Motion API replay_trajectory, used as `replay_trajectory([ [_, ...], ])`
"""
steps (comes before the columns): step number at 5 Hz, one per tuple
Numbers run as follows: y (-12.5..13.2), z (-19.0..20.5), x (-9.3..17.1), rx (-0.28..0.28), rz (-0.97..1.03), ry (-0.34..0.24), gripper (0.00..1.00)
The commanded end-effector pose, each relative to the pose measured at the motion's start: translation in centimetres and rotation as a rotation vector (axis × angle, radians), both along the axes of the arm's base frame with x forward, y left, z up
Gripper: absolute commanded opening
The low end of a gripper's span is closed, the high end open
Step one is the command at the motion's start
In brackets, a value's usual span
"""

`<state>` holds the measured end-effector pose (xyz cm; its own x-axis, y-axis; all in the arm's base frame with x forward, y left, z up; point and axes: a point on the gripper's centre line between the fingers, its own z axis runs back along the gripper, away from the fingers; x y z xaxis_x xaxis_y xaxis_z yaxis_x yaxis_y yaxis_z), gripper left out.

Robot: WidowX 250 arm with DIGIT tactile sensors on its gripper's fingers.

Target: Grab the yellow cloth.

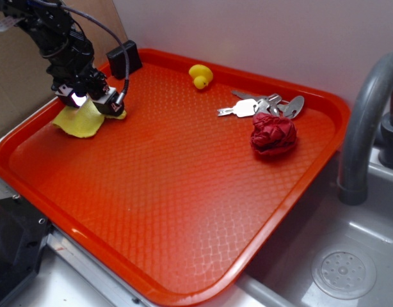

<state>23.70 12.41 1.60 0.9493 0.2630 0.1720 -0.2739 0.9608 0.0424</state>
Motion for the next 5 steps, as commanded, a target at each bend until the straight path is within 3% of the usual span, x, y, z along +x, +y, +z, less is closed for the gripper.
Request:
replay_trajectory([
  [1,0.2,-0.95,-0.54,0.022,0.008,-0.001,0.0],
  [5,0.39,-0.1,-0.52,0.029,0.003,-0.008,0.0],
])
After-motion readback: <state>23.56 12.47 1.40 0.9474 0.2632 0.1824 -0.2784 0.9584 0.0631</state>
